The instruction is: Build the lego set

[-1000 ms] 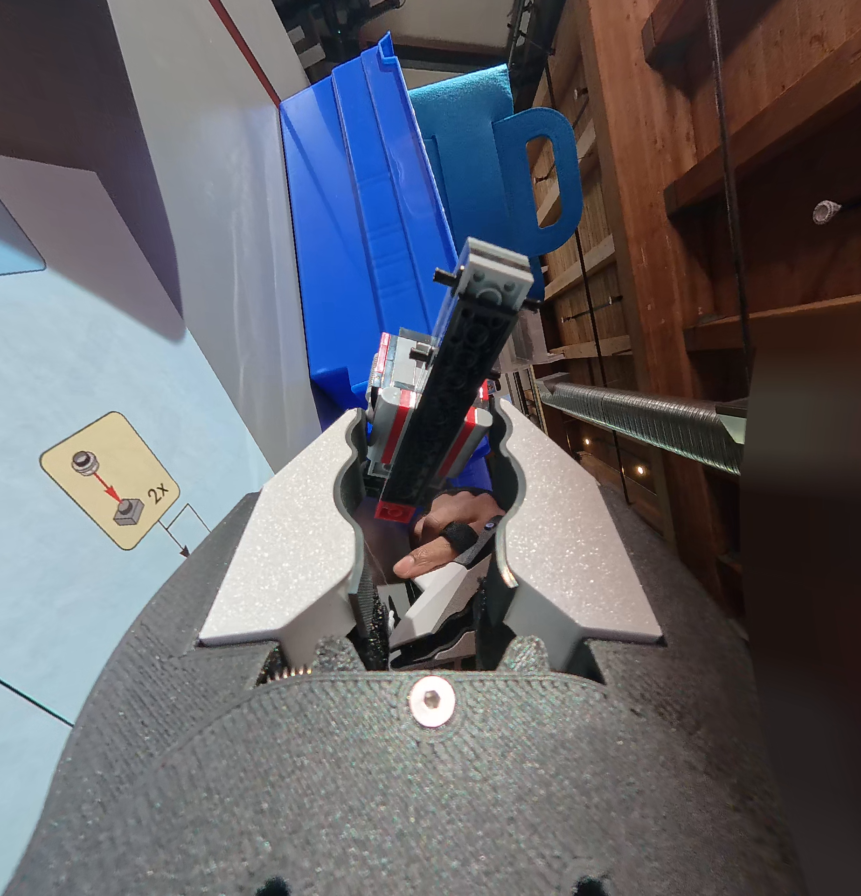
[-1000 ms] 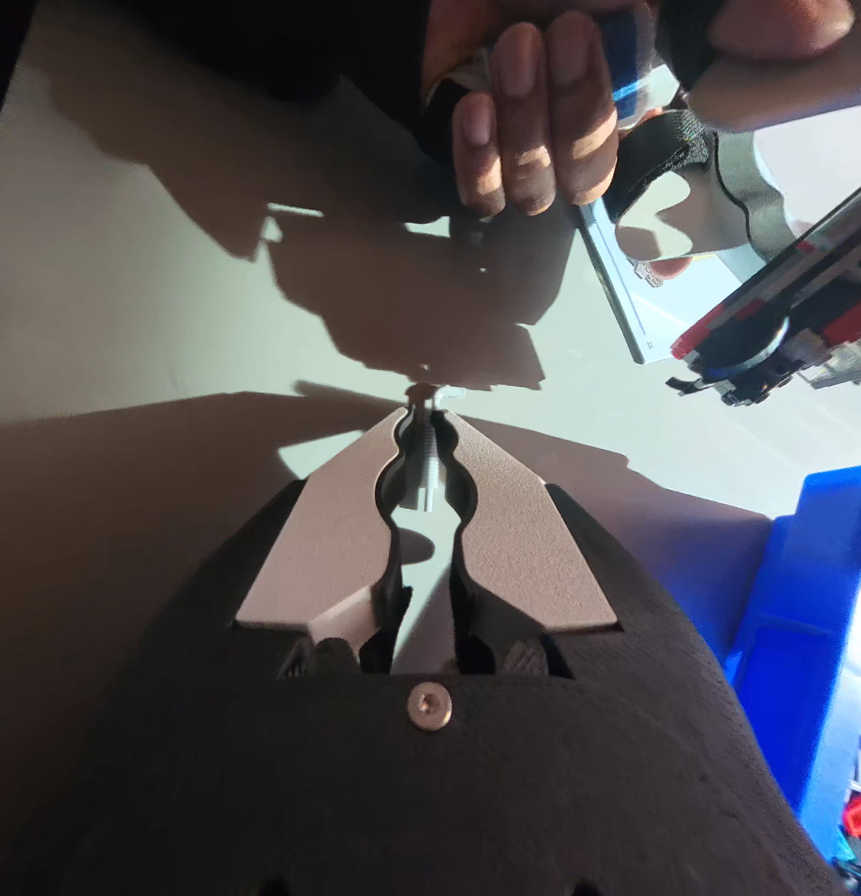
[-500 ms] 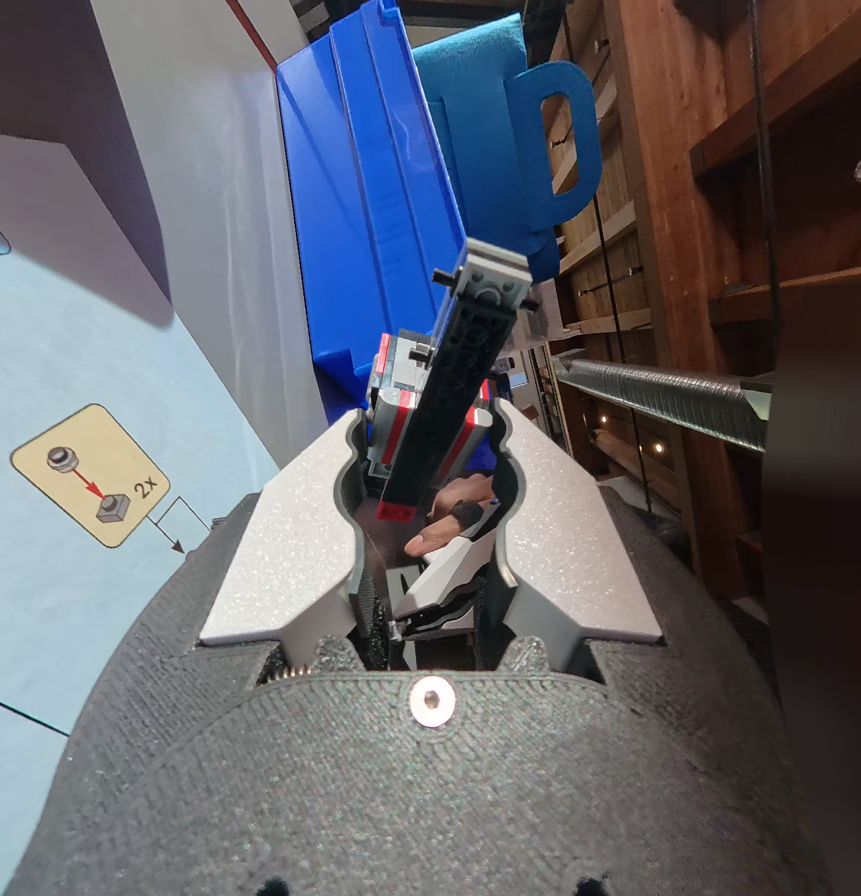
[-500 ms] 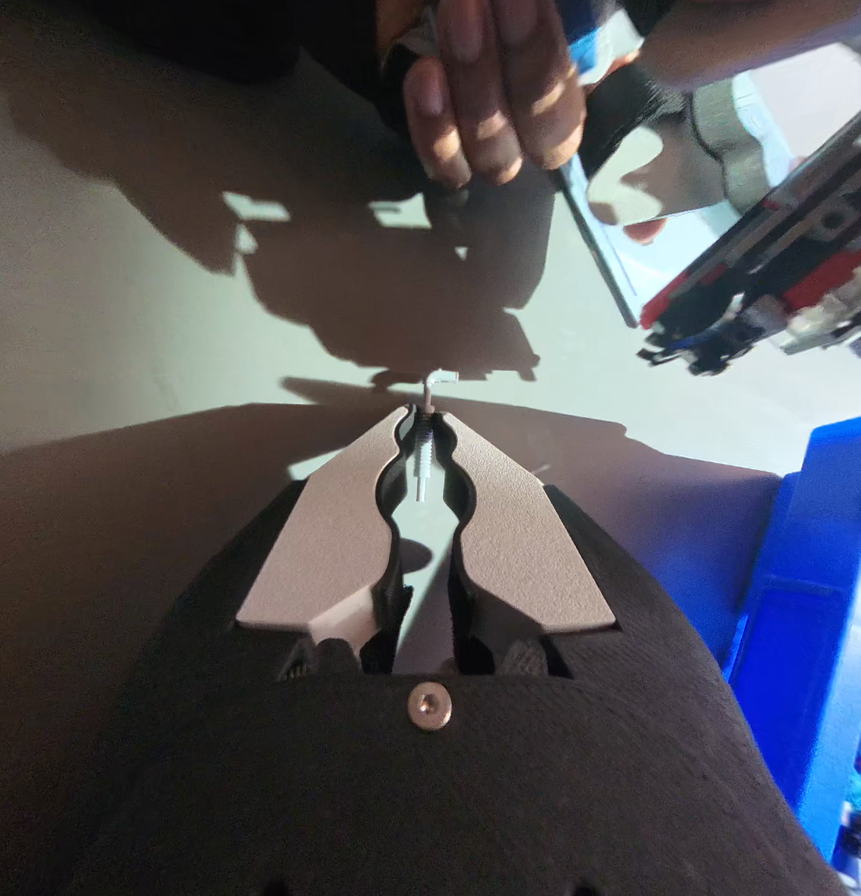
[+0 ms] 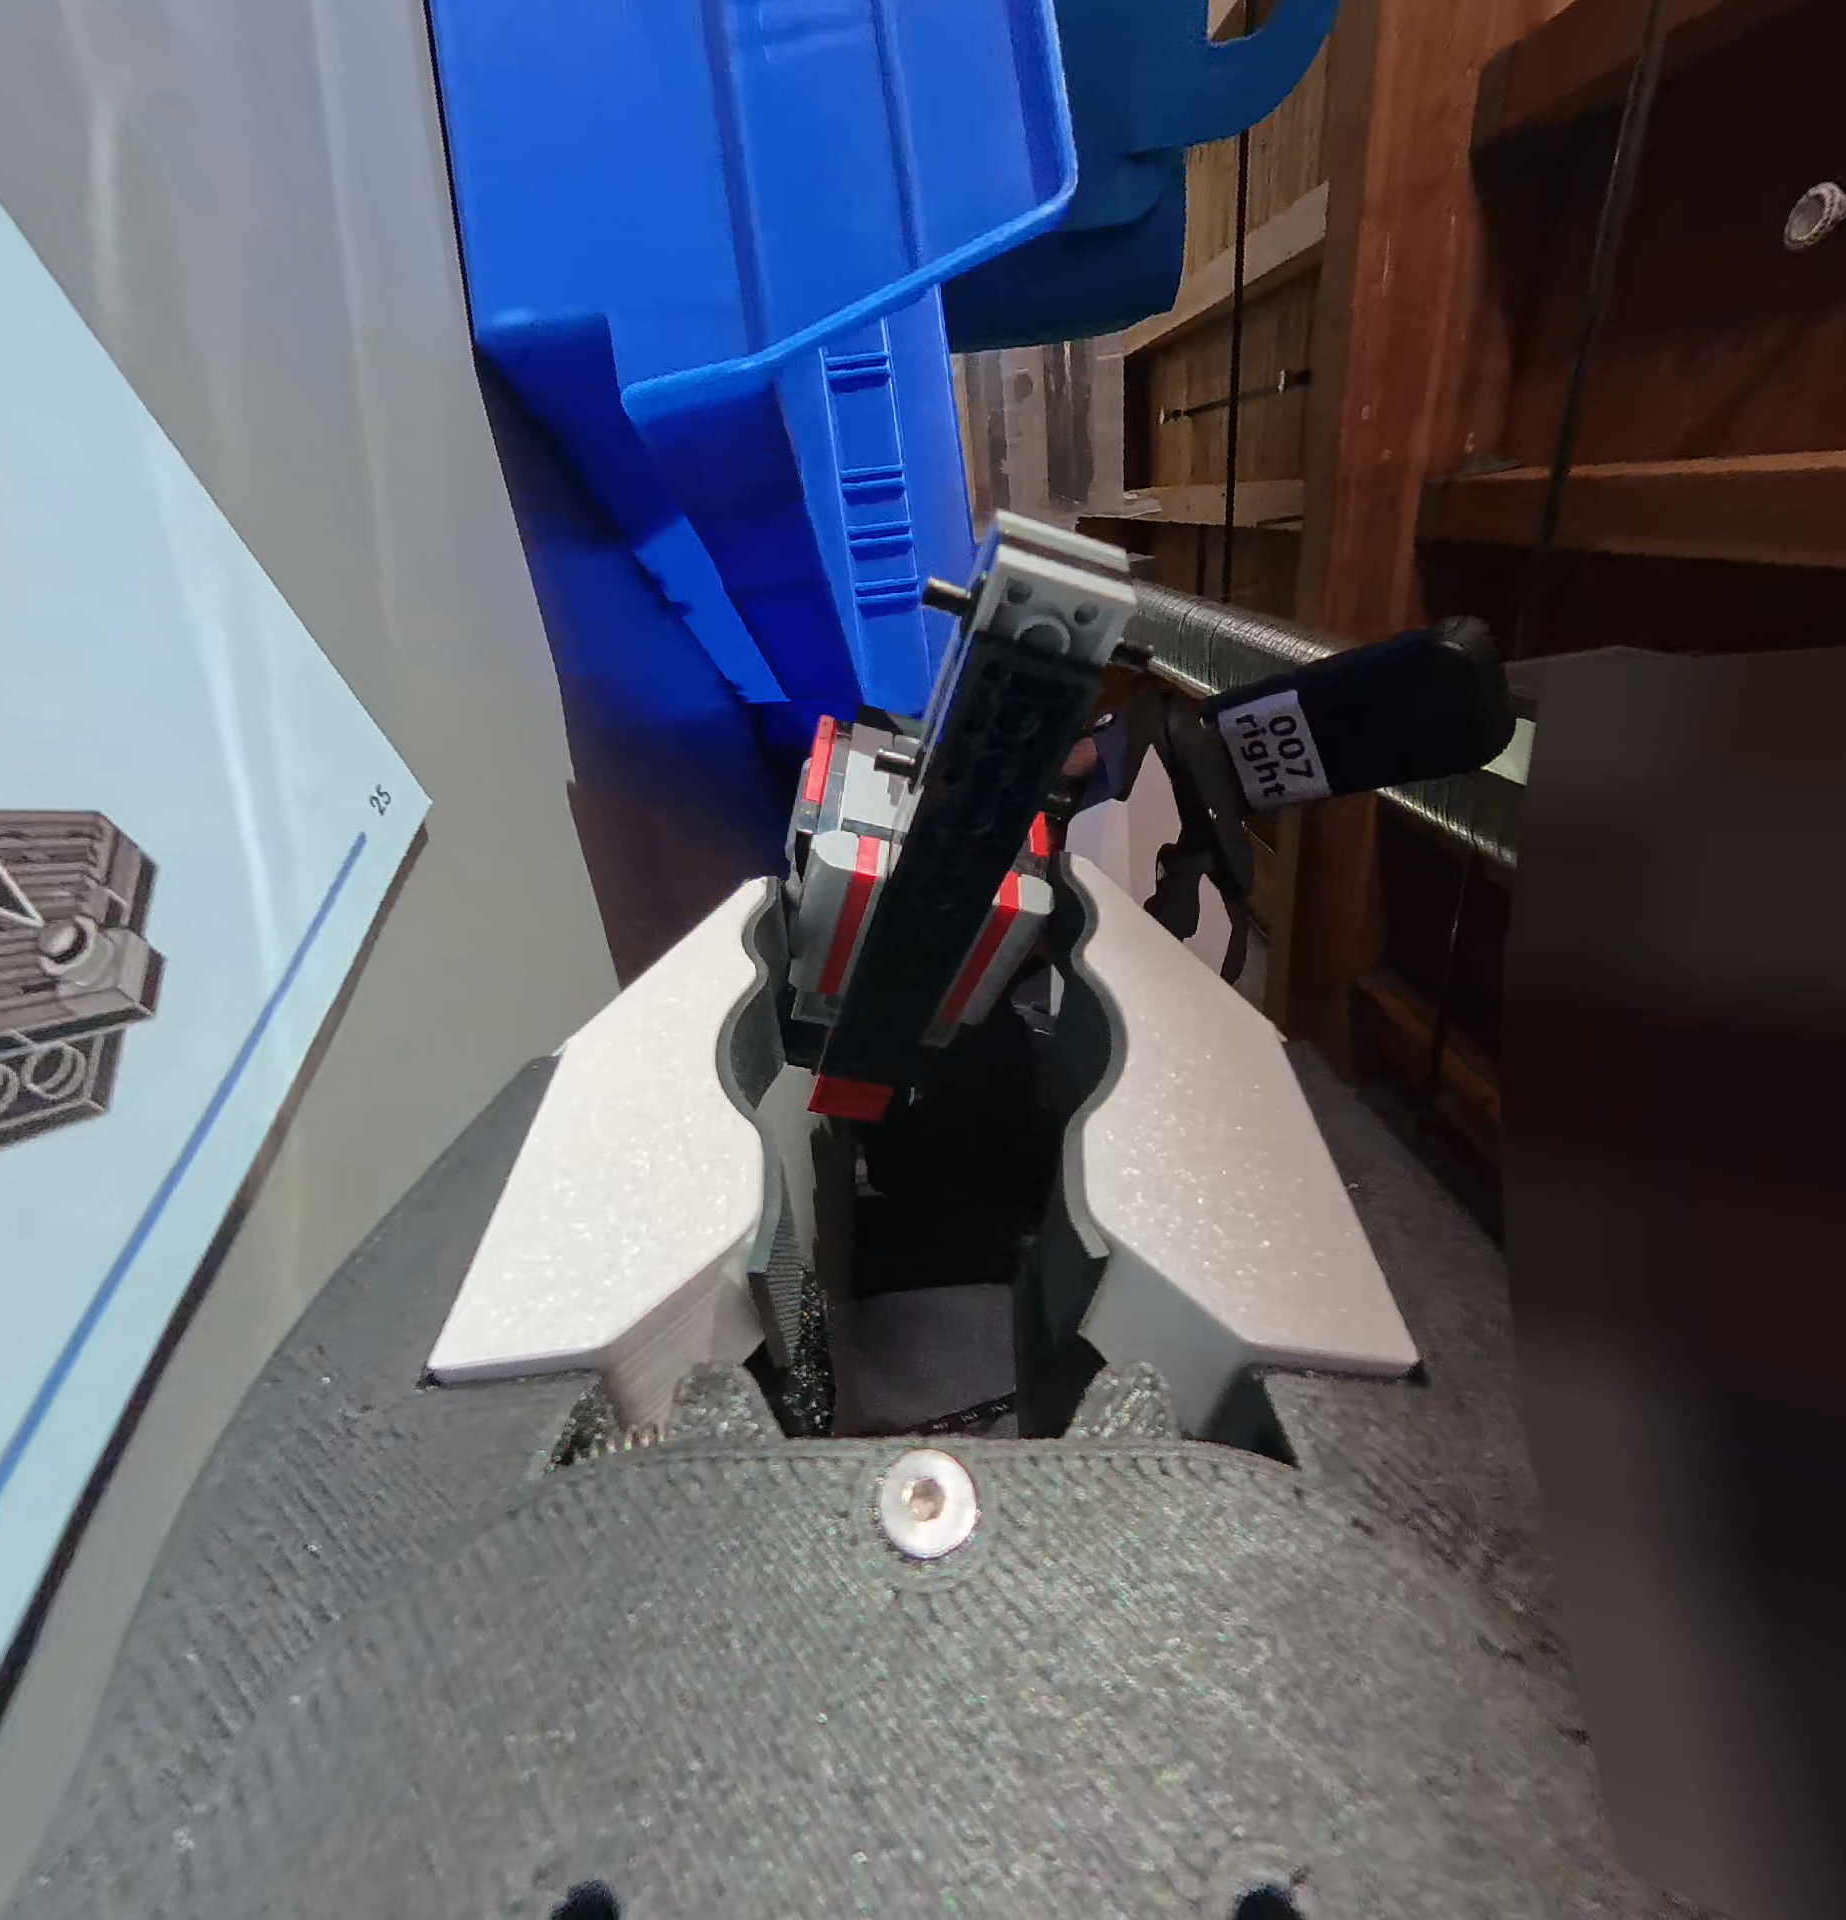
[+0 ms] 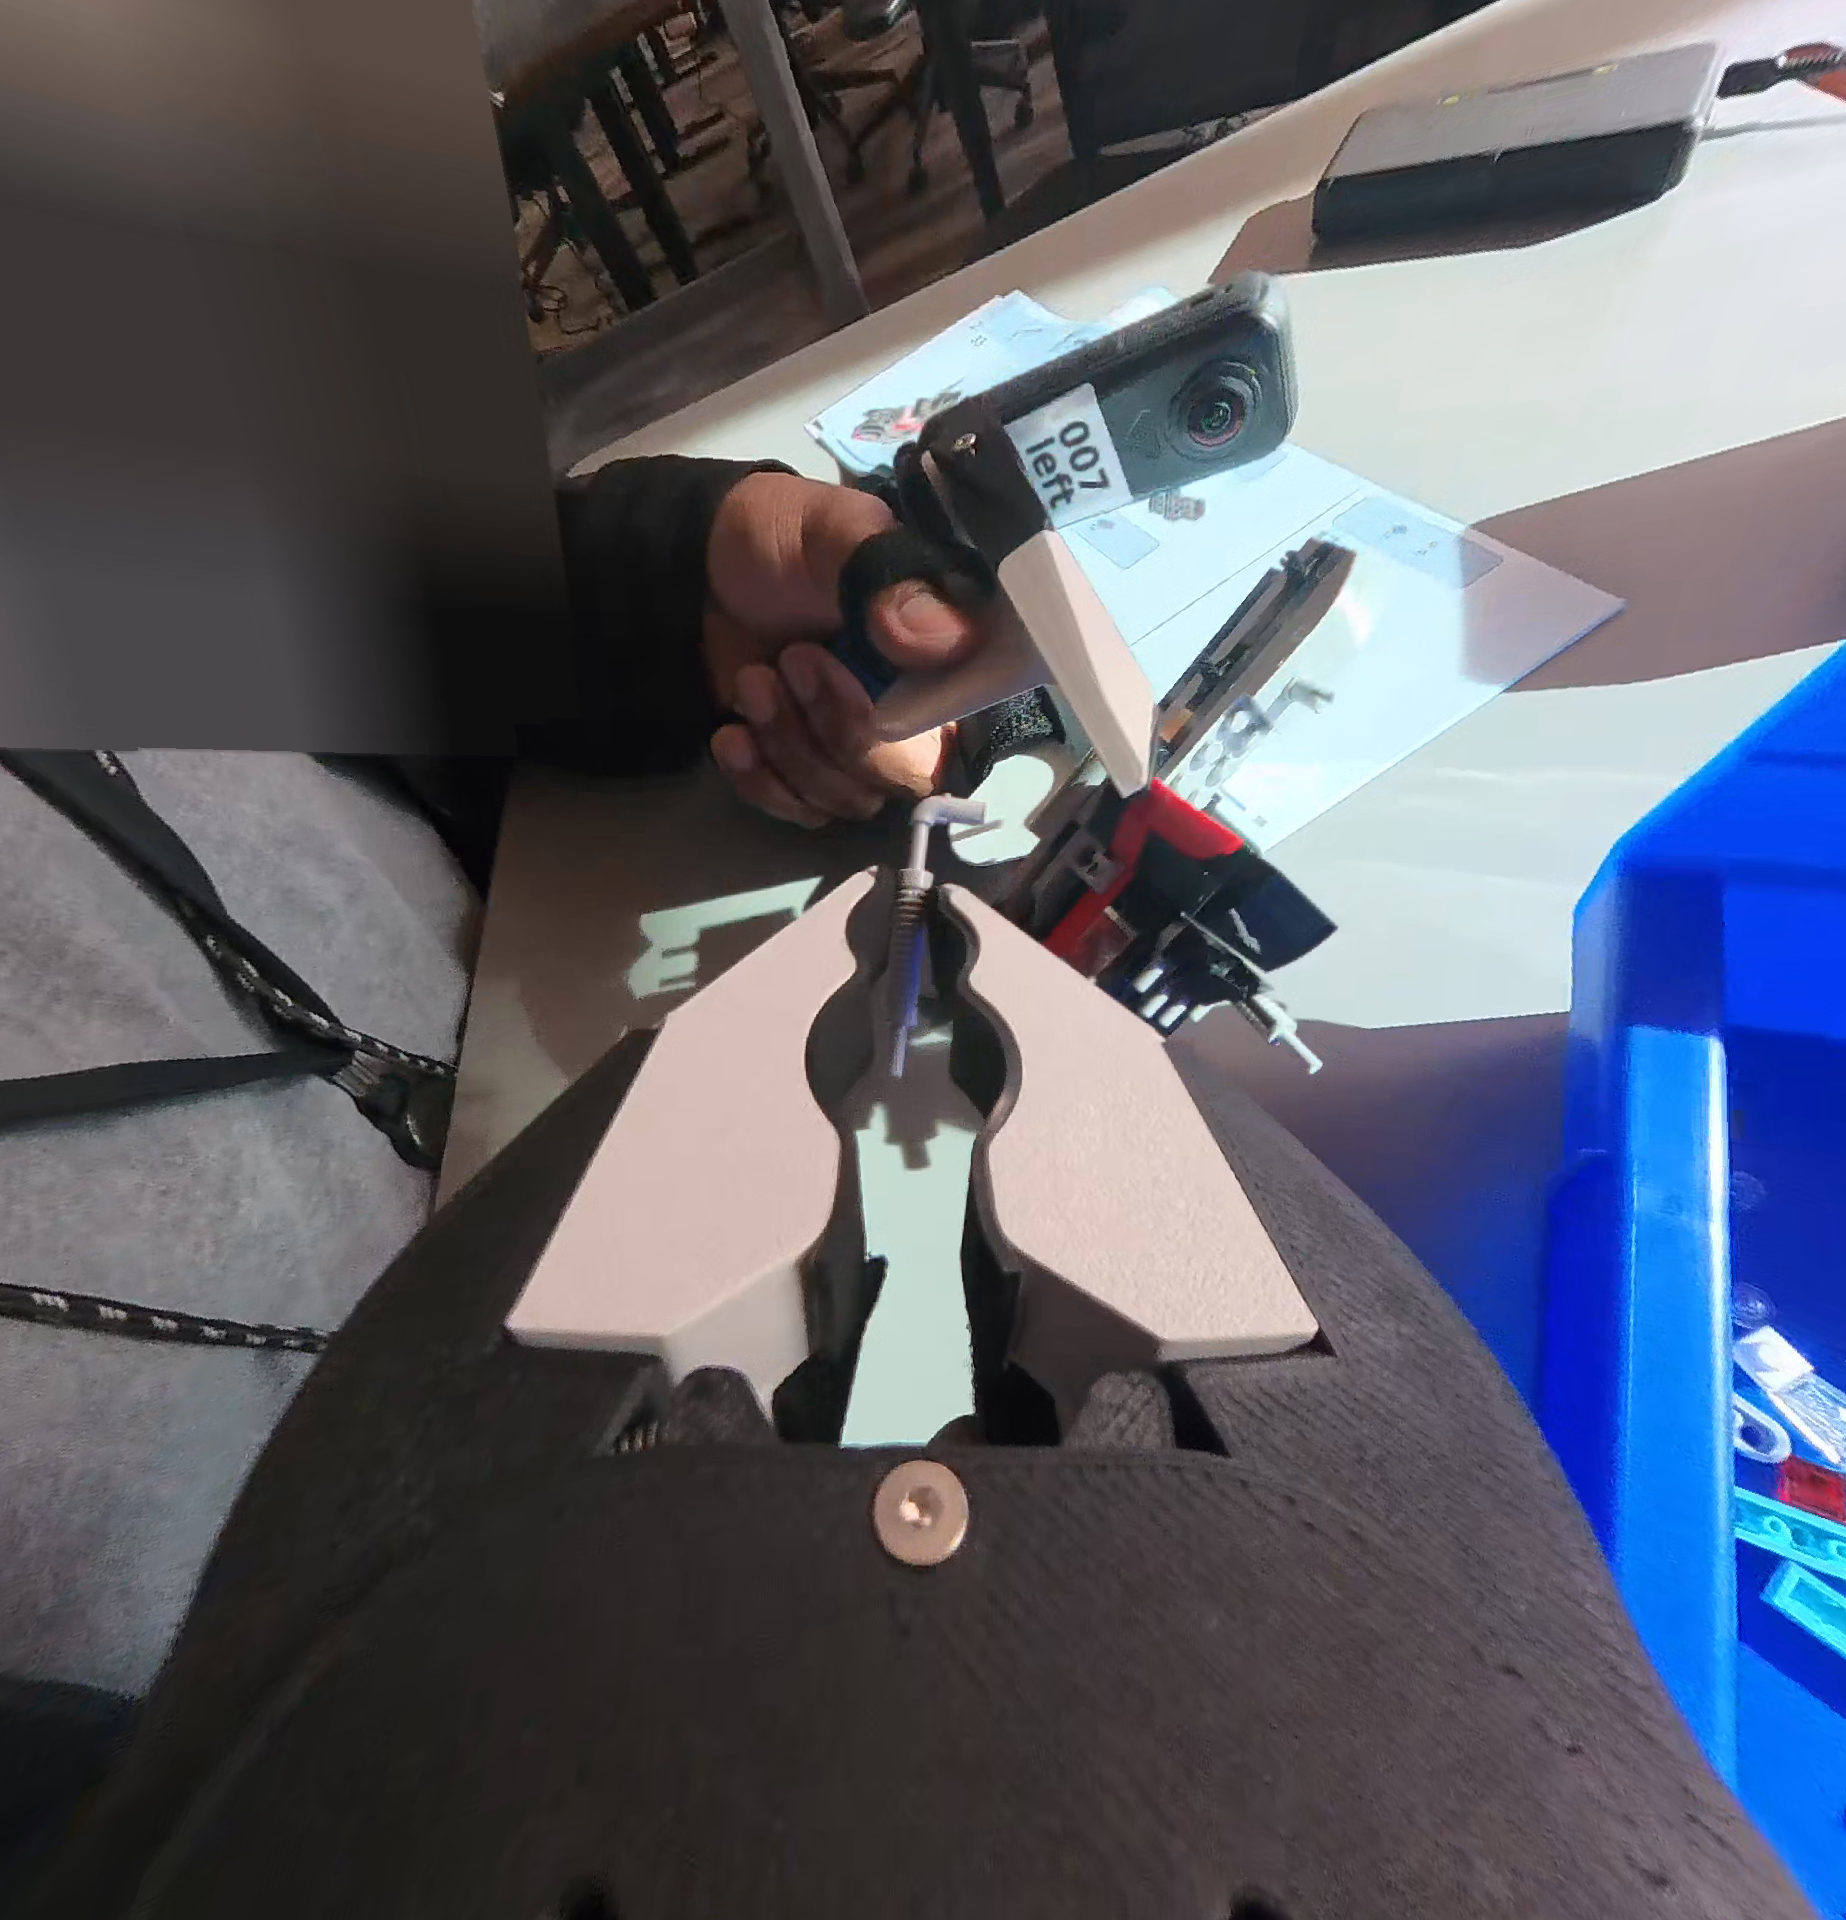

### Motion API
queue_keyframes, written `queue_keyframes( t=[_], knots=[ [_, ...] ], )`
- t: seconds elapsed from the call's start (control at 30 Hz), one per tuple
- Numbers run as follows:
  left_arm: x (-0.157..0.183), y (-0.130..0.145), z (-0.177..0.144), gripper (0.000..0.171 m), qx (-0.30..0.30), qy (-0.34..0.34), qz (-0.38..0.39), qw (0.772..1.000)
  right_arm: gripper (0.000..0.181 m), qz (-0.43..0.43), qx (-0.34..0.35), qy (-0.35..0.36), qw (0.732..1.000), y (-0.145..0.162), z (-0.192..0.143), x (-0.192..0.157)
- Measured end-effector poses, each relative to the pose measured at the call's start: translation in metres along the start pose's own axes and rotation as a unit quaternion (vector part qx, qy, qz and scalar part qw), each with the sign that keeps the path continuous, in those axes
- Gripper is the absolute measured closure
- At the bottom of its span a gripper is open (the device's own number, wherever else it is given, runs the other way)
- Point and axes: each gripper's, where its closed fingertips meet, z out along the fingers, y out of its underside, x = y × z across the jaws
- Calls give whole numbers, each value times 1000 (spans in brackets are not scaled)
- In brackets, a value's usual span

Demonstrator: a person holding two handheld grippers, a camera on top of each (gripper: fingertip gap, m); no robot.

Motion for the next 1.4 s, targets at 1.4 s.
queue_keyframes(
  t=[1.4],
  knots=[
    [1, 47, -29, 120, 116, -32, -32, 992, 172, -131, -95, 98, 982, 15, 20, -9]
  ],
)
